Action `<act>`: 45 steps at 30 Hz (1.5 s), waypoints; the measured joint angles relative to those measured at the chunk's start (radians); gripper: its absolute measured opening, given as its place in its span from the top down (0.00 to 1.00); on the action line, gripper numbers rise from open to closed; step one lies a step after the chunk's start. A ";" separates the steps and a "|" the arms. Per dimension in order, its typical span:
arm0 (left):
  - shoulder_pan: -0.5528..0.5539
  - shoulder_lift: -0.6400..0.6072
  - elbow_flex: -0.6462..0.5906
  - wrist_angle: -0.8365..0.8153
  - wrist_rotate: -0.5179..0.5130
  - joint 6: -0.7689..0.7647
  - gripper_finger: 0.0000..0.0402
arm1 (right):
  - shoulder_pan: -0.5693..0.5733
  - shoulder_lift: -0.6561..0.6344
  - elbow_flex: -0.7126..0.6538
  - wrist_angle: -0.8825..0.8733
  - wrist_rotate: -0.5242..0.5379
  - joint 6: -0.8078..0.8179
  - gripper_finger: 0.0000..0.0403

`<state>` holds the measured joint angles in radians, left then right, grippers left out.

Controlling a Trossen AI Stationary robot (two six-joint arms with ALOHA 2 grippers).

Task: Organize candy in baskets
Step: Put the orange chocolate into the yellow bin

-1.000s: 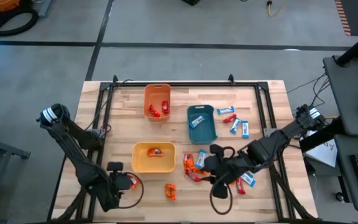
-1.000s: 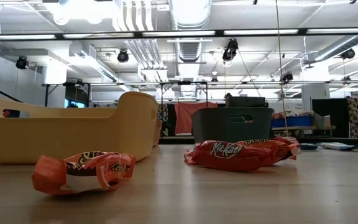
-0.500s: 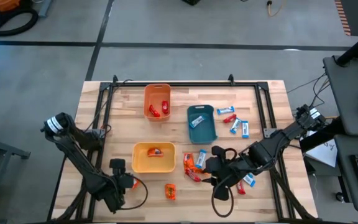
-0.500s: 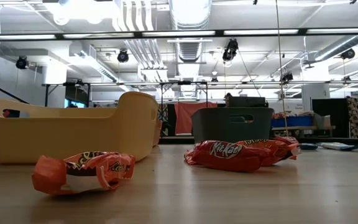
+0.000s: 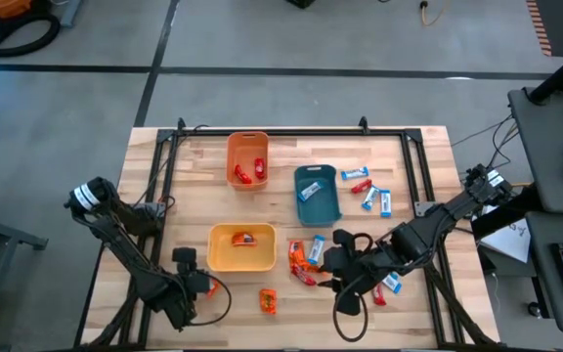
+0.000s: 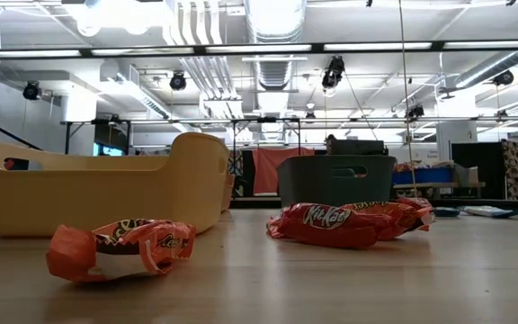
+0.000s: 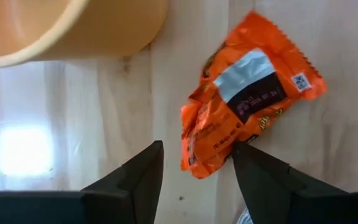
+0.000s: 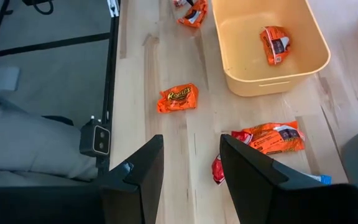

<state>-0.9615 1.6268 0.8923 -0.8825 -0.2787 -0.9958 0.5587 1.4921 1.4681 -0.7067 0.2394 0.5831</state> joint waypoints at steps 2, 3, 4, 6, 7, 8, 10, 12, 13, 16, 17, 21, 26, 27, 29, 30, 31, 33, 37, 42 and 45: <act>0.000 0.000 -0.006 0.017 0.000 0.000 0.58 | 0.000 0.000 0.000 0.000 0.000 -0.001 0.63; 0.000 0.000 -0.008 0.018 0.000 0.000 0.59 | 0.000 0.000 0.000 0.000 0.000 -0.001 0.63; 0.000 0.000 -0.010 0.018 0.000 0.000 0.60 | 0.000 0.000 0.000 0.000 0.000 -0.004 0.63; -0.001 0.000 -0.015 0.018 0.000 0.000 0.62 | 0.000 0.000 0.000 0.000 0.000 -0.005 0.63; -0.002 0.000 -0.017 0.018 0.000 0.000 0.63 | 0.000 0.000 0.000 0.000 0.000 -0.005 0.63; -0.002 0.000 -0.021 0.018 0.000 0.000 0.65 | 0.000 0.000 0.000 0.000 0.000 -0.007 0.63; -0.004 -0.001 -0.027 0.018 0.002 0.000 0.68 | 0.000 0.000 0.000 0.000 0.000 -0.007 0.63; -0.005 -0.001 -0.032 0.021 0.011 0.005 0.72 | 0.000 0.000 0.000 0.000 0.000 -0.007 0.63; -0.005 -0.001 -0.035 0.023 0.016 0.008 0.74 | 0.000 0.000 0.000 0.000 0.000 -0.007 0.63; -0.006 -0.001 -0.037 0.028 0.018 0.011 0.80 | 0.000 0.000 0.000 0.000 0.000 -0.007 0.63; -0.006 -0.001 -0.037 0.029 0.018 0.015 0.82 | 0.000 0.000 0.000 0.000 0.000 -0.008 0.63; -0.006 -0.001 -0.038 0.031 0.019 0.018 0.90 | 0.000 0.000 0.000 0.000 0.000 -0.011 0.63; -0.006 -0.001 -0.038 0.032 0.019 0.022 0.99 | 0.000 0.000 0.000 0.000 0.000 -0.018 0.63; -0.007 -0.001 -0.038 0.033 0.019 0.022 0.99 | 0.000 0.000 0.000 0.000 0.000 -0.018 0.63; -0.009 -0.001 -0.038 0.033 0.019 0.023 1.00 | 0.000 0.000 0.000 0.000 0.000 -0.018 0.63; -0.012 -0.001 -0.037 0.033 0.019 0.026 1.00 | 0.000 0.000 0.000 0.000 0.000 -0.018 0.63; -0.015 -0.001 -0.034 0.030 0.020 0.029 1.00 | 0.000 0.000 0.000 0.000 0.000 -0.018 0.63; -0.022 -0.003 -0.022 0.026 0.030 0.036 1.00 | 0.000 0.000 0.000 0.000 0.000 -0.018 0.63; -0.039 -0.012 0.016 0.022 0.030 0.053 1.00 | 0.000 0.000 0.000 0.000 0.000 -0.018 0.63; -0.043 -0.023 0.051 0.027 0.016 0.053 1.00 | 0.000 0.000 0.000 0.000 0.000 -0.019 0.63; -0.043 -0.023 0.053 0.040 0.015 0.053 1.00 | 0.000 0.000 0.000 0.000 0.000 -0.026 0.63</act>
<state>-1.0046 1.6039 0.9449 -0.8423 -0.2640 -0.9432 0.5587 1.4921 1.4681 -0.7063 0.2390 0.5572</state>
